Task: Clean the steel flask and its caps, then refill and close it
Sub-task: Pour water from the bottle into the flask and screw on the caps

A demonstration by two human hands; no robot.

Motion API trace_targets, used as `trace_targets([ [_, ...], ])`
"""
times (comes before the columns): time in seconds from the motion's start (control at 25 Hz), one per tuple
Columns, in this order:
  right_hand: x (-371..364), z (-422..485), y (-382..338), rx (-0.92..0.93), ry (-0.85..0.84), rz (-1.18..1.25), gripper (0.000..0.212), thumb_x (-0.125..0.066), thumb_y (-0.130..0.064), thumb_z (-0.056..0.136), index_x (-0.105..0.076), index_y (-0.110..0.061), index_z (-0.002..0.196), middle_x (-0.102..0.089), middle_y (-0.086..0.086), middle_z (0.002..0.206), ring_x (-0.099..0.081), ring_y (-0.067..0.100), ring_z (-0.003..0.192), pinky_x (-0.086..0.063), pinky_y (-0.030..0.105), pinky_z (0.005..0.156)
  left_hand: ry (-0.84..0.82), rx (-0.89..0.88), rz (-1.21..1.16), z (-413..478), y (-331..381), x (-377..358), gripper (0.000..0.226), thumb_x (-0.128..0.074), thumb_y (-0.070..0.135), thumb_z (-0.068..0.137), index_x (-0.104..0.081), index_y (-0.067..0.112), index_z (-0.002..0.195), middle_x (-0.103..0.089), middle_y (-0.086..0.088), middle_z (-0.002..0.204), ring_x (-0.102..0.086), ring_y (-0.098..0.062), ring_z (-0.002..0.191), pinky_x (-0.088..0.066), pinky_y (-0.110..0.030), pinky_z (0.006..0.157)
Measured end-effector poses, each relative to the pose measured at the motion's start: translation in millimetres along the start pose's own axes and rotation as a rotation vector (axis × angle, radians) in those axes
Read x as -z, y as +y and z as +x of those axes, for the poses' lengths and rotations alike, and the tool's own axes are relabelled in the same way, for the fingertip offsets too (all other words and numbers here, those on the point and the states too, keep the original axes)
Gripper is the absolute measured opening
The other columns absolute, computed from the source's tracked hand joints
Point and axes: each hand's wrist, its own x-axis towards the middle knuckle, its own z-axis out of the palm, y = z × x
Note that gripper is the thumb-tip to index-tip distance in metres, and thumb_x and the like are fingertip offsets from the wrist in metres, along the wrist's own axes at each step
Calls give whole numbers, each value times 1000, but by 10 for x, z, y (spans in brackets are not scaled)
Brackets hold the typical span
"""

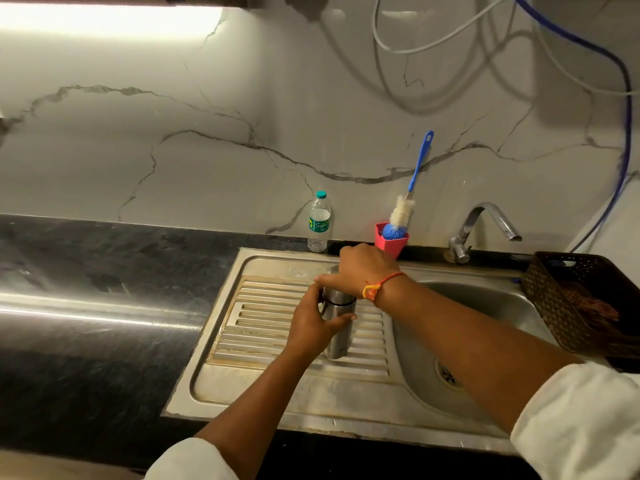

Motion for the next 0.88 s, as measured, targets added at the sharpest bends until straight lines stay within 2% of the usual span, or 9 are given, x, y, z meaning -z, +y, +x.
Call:
trace_targets([
  [0.08,-86,28,-57,-106,31,-43,75,-33,-87,78,-60,-16,83,-55,0,70,-55,17,70,-43,28,58,-16,8,5,6,16,-1,63,-90,30,75,-47,36,121,-60,13,119,-59,-12,111,-49,-25,89],
  [0.16,-7,18,6,-50,-15,-116,79,-24,-89,78,-58,-17,79,-56,1,72,-55,17,72,-45,30,62,-38,21,18,29,11,8,62,-90,30,75,-49,32,121,-60,11,119,-59,-13,111,-52,-27,89],
  [0.24,146,-27,121,131,-91,-159,73,-38,-81,82,-59,-18,110,-61,2,95,-57,18,87,-46,30,69,-75,35,10,66,17,35,69,-91,28,73,-50,31,128,-58,10,123,-57,-13,113,-52,-29,92],
  [0.32,235,-35,208,368,-169,-161,73,-64,-64,81,-42,-28,140,-51,2,124,-54,20,106,-48,29,80,-125,35,3,102,40,73,70,-91,23,74,-49,33,128,-56,8,125,-55,-13,115,-48,-24,90],
  [0.44,148,0,206,517,-168,-196,70,-77,-38,79,-42,-32,139,-50,1,124,-53,18,105,-50,29,83,-177,61,-33,100,77,88,70,-89,19,76,-49,32,132,-59,13,119,-59,-8,105,-44,-15,80],
  [0.6,113,80,146,468,-110,-238,56,-76,-49,76,-52,-24,120,-56,0,98,-56,16,87,-54,31,74,-136,63,-74,40,45,50,57,-87,20,79,-55,36,122,-64,21,107,-61,5,96,-46,-10,72],
  [0.68,74,75,113,433,-71,-261,53,-66,-58,81,-54,-21,117,-57,0,94,-55,16,81,-53,32,70,-113,53,-74,15,48,21,51,-87,22,78,-56,40,114,-65,21,103,-61,9,92,-47,-8,71],
  [0.76,12,63,57,404,8,-282,50,-52,-59,89,-56,-18,117,-62,4,98,-52,17,79,-48,32,67,-86,52,-52,-15,57,-26,51,-88,24,77,-55,36,115,-63,22,102,-61,6,93,-47,-9,75],
  [0.88,-36,54,-9,334,48,-285,50,-46,-55,93,-54,-16,122,-65,9,106,-49,21,80,-44,34,67,-51,59,-61,-43,41,-88,54,-88,26,77,-54,31,118,-62,18,109,-62,-8,103,-50,-19,84],
])
